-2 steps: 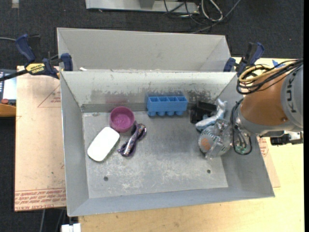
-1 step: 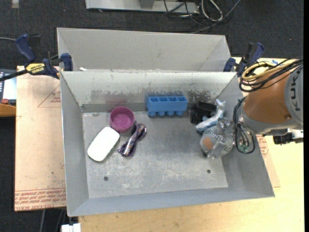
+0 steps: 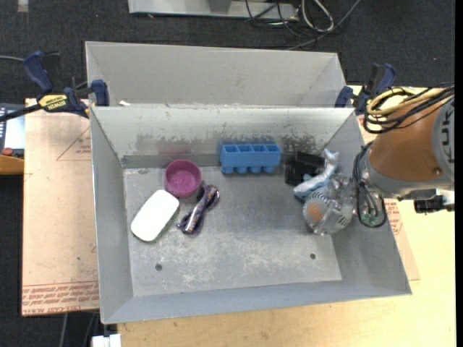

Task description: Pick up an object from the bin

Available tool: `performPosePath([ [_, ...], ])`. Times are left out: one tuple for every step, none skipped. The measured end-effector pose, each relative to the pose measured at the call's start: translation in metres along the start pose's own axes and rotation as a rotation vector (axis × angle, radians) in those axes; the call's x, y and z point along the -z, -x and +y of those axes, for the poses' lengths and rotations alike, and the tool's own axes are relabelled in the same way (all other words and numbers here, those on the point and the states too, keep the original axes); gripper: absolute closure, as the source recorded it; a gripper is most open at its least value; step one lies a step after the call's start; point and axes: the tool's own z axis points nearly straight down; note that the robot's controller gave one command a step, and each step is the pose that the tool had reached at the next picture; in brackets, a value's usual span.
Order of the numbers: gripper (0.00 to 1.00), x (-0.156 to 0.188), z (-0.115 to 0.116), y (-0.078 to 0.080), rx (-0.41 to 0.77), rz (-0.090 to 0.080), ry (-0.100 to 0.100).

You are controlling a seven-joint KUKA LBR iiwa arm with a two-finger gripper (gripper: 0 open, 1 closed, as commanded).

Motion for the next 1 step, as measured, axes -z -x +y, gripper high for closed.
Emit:
performPosePath([
  [1.00, 0.0096, 0.0002, 0.0010, 0.000, -0.001, 0.000],
])
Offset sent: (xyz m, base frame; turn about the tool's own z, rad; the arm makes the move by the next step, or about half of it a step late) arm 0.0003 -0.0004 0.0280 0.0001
